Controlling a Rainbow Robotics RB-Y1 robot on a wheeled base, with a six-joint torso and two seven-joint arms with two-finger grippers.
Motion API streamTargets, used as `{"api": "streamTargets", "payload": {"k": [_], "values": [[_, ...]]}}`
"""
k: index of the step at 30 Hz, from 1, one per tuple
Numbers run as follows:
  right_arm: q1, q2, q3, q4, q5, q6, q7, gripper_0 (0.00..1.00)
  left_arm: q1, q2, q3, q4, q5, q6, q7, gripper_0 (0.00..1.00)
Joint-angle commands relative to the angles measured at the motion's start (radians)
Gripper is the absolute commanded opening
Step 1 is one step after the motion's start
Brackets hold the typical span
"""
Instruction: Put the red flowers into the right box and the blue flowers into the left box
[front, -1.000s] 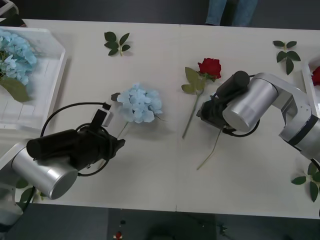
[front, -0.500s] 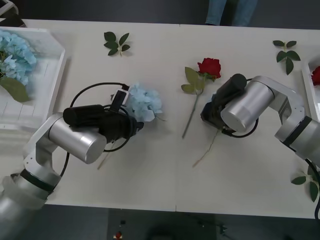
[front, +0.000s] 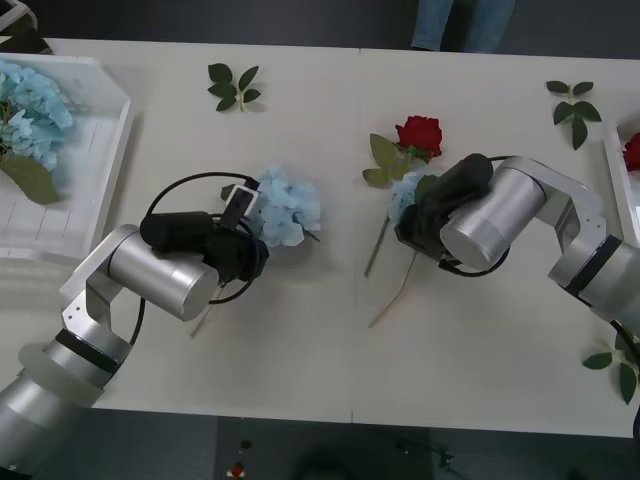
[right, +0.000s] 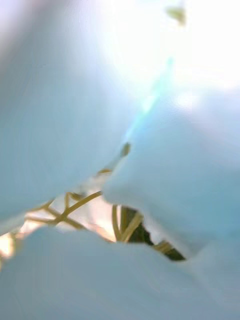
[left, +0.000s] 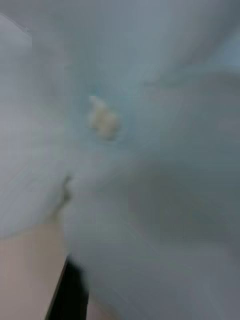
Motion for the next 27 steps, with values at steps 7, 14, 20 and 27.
{"api": "streamTargets", "payload": {"k": [7,14,20,27], "values": [[-0.026,-0.163,-0.132,-0.045,-0.208,-0.029,0.298,0.0,-0.038,0.029,0.036,-0.062,-0.016,0.01,-0.032,0.0],[-0.026,-0.294,-0.241,-0.048,-0.381,-0.015,0.588,0.0,-0.044,0.056,0.237,-0.243,0.07,0.183,-0.033,0.0],[-0.026,-0.39,-0.32,-0.048,-0.489,0.002,0.821,0.0,-0.058,0.099,0.439,-0.341,0.077,0.204,-0.053,0.0],[-0.025,-0.461,-0.372,-0.008,-0.62,-0.004,1.036,0.0,-0.061,0.154,0.616,-0.35,0.042,0.181,-0.071,0.0]]}}
